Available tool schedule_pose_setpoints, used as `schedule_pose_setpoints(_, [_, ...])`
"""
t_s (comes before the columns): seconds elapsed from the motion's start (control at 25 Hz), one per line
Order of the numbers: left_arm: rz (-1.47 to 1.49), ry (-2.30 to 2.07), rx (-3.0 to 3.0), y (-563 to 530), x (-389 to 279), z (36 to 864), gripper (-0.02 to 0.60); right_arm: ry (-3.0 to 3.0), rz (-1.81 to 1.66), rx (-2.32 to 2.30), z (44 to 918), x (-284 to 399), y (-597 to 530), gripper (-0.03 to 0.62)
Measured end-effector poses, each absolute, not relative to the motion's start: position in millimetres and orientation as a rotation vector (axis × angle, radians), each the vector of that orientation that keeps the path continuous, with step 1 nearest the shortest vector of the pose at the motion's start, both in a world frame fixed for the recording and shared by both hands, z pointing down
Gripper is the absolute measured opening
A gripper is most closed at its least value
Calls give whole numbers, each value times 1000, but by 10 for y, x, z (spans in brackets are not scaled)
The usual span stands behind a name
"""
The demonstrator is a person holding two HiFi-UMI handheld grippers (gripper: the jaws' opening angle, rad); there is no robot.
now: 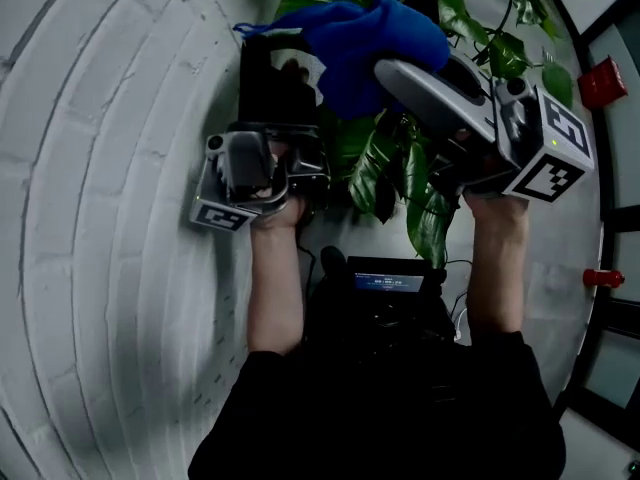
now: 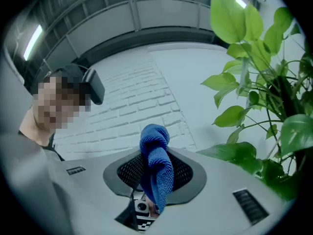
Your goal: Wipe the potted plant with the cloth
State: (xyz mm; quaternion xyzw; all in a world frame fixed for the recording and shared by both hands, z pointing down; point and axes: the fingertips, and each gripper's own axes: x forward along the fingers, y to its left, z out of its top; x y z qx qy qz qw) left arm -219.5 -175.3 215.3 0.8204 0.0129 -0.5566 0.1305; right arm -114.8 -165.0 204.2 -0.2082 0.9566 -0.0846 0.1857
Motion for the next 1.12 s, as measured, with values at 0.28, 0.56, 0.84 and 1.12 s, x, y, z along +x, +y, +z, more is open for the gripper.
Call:
schedule_pose_setpoints(0.28, [-1630,-99,2392,-1421,-2160,2311,479,2529,-336,-584,2176,-345,-1221,115])
schedule_pose_setpoints(0.56, [-1544,-93,2369,-664,-1491,2359,479,2406,-453,-597,2557,480,-521,115])
schedule_pose_setpoints(0.84, [-1451,-111,2359,79,-1007,2453,479,2370,-510,-565,2847,796,115,115])
schedule_pose_setpoints(1.12, [-1367,-123,2365,613,-764,2545,476,2318,-565,-516,3050,879,578,115])
